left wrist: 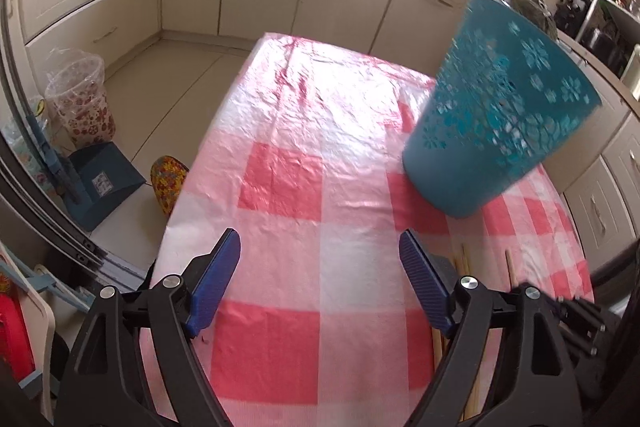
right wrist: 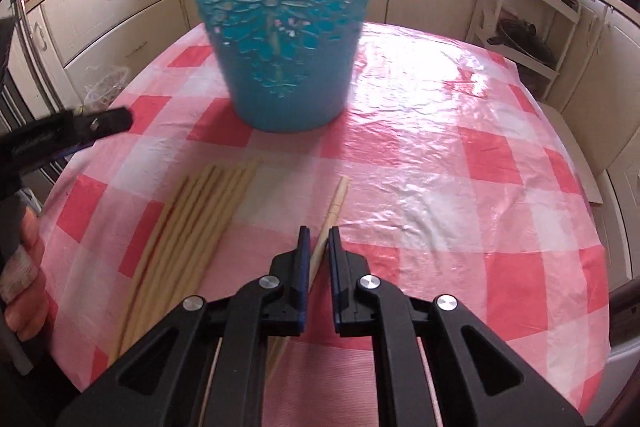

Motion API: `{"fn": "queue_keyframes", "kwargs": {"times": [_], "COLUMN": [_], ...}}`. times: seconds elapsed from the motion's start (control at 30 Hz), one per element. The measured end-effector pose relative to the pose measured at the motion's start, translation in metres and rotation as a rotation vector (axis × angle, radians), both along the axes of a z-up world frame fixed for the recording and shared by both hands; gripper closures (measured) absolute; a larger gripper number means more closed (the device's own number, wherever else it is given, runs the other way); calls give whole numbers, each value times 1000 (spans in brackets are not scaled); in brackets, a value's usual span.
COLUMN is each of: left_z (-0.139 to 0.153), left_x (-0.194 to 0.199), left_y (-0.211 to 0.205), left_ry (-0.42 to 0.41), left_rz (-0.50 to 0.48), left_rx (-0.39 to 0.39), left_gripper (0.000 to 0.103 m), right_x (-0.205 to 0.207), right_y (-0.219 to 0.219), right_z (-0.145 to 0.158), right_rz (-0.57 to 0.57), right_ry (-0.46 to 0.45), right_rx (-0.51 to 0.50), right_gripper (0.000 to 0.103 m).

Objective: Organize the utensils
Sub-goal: 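Lower the left gripper to the chopsticks and close on one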

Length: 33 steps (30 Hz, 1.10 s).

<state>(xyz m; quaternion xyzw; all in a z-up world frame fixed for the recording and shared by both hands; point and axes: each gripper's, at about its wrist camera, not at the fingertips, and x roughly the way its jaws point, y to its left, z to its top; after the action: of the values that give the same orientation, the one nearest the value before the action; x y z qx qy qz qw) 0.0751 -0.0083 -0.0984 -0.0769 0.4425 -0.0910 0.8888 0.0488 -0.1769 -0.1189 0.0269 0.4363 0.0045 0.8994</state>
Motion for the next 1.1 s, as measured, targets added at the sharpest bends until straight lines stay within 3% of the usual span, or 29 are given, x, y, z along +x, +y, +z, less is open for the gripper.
{"fn": "queue_keyframes", "kwargs": {"times": [0.13,0.33,0.73,0.83,1.0,1.1], "left_z": [2,-6,-12,-9,-5,-4], "left_x": [-20,-28,-29,-31,-34,-31], "left_y": [-26,-55,-70,-73,-77,-73], "left_ry": [14,43,85,91,87,92], "left_rz": [-89,-139,-135,-147,-195,-241], "left_rx": [74,201,273,269,260,229], "left_gripper": [25,25,28,44,91,98], "right_x": [-3,-2,-1,0,2,2], "right_y": [-2,-8,-13,-15,-18,-20], "right_z": [-1,0,1,1,1,0], "right_rz": [-15,-5,5,7,6,4], "right_ry": [-16,-15,-2,0,5,7], "right_rx": [24,75,118,123,135,146], "right_gripper": [95,95,94,94,93,93]}}
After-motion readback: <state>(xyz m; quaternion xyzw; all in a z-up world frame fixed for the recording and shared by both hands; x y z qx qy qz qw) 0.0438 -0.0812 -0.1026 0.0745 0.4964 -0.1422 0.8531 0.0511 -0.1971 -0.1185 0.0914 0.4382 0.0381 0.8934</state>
